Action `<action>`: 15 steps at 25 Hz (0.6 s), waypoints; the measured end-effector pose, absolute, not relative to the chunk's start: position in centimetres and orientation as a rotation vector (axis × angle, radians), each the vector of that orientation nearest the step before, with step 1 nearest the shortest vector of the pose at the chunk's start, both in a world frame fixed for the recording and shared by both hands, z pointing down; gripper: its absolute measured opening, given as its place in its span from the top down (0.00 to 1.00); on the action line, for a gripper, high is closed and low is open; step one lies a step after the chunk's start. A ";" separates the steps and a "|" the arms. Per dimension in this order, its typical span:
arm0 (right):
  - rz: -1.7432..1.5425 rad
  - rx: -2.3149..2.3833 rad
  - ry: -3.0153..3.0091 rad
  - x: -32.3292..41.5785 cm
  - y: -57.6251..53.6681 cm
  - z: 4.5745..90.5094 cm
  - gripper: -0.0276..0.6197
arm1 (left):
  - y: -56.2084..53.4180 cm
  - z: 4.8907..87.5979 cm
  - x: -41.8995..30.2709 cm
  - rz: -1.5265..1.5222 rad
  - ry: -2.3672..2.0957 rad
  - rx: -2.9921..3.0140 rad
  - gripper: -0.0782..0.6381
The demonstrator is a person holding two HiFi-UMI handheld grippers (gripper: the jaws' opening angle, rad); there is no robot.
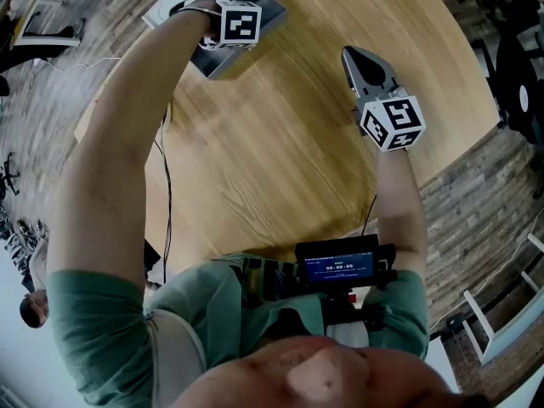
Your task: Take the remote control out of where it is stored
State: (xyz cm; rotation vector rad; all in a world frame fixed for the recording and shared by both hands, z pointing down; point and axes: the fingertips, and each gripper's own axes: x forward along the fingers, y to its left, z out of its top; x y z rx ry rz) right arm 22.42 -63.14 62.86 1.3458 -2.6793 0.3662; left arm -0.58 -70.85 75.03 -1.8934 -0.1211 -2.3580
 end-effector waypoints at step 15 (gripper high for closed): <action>0.402 1.278 -2.681 21.3 -61.5 64.1 0.95 | -71.1 73.8 -1.0 -2.305 -0.078 -1.968 0.54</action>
